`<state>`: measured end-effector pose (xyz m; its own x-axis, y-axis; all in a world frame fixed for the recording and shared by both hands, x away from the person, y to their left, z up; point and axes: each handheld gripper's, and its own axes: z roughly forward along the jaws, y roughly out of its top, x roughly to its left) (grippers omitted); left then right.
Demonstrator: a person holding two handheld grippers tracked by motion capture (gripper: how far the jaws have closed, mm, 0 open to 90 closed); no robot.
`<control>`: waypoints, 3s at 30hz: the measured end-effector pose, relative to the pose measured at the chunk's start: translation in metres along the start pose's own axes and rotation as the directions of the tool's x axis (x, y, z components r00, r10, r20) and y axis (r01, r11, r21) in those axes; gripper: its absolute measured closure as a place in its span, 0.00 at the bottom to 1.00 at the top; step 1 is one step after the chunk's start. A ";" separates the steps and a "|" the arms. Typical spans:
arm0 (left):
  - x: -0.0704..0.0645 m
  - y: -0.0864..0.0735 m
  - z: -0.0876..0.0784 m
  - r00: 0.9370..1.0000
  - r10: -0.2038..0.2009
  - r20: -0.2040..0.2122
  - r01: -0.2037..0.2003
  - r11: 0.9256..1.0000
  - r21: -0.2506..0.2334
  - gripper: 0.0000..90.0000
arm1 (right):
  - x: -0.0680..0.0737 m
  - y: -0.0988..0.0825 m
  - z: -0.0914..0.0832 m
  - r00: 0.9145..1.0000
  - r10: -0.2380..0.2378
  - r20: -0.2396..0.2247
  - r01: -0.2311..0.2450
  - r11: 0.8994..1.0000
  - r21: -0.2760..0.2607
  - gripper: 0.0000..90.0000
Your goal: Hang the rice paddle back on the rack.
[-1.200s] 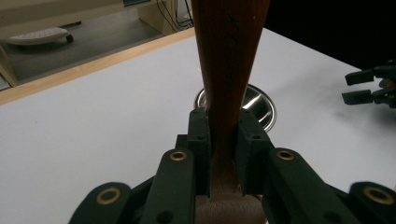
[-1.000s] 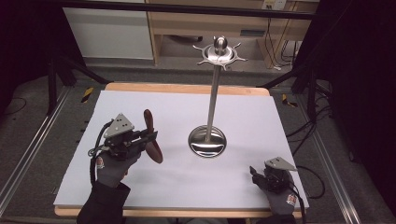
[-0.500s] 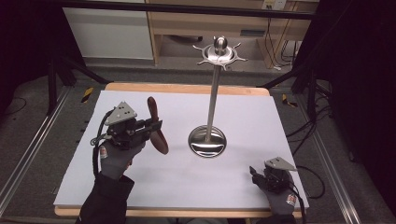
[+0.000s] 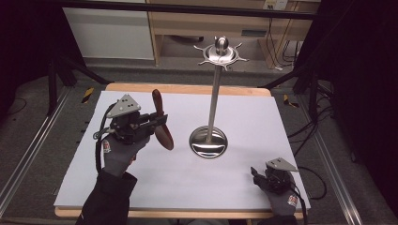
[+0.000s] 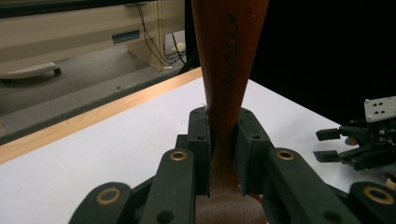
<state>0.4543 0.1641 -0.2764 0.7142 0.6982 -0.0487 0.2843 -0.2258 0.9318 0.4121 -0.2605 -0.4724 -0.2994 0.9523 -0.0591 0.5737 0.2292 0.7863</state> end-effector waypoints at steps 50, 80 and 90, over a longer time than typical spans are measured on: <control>-0.012 0.066 0.023 0.998 0.052 0.022 -0.052 0.999 0.009 0.86 | -0.001 0.001 0.000 1.000 0.012 -0.008 -0.012 1.000 -0.014 0.41; -0.017 0.086 0.041 0.997 0.072 0.020 -0.073 0.997 0.034 0.86 | -0.001 0.002 0.000 1.000 0.014 -0.005 -0.014 1.000 -0.013 0.41; -0.021 0.091 0.049 0.997 0.078 0.027 -0.080 0.996 0.049 0.86 | -0.002 0.002 -0.001 1.000 0.016 -0.006 -0.016 1.000 -0.017 0.41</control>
<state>0.4968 0.0954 -0.2086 0.7513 0.6598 0.0149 0.2576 -0.3140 0.9138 0.4127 -0.2619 -0.4705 -0.2943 0.9548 -0.0430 0.5656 0.2103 0.7974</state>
